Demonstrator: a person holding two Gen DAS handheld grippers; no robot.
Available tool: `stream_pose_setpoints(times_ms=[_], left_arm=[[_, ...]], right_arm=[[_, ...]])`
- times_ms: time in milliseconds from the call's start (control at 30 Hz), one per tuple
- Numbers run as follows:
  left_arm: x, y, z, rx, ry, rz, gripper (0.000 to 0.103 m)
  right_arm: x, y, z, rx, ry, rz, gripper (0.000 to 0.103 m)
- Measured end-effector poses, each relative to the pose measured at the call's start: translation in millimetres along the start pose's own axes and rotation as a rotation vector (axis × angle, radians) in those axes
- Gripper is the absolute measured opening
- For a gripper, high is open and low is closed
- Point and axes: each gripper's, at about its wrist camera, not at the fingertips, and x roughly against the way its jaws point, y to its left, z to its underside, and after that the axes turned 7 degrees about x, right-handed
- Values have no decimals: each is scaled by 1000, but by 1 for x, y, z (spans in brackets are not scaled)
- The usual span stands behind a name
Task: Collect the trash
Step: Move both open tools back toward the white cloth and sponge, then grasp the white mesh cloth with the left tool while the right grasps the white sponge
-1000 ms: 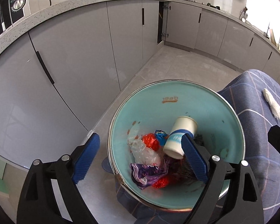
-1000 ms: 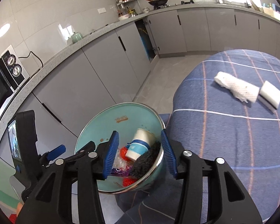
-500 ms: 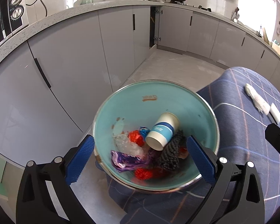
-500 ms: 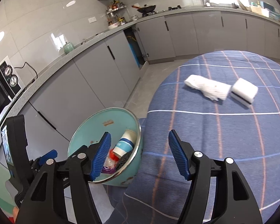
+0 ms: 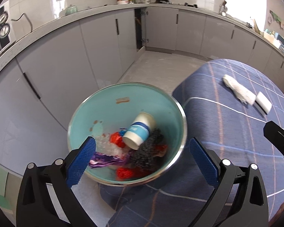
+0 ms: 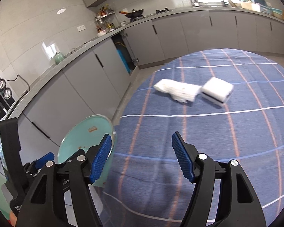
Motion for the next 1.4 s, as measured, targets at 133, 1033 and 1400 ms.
stream_pose_setpoints(times_ms=[133, 1033, 1400], left_arm=[[-3, -22, 2, -21, 16, 35, 97], [-23, -128, -4, -163, 18, 118, 97], [-56, -146, -31, -123, 59, 120, 97]], right_arm=[[3, -24, 2, -30, 4, 32, 66], [-15, -134, -32, -6, 52, 170, 66], [-89, -153, -63, 180, 196, 110, 66]])
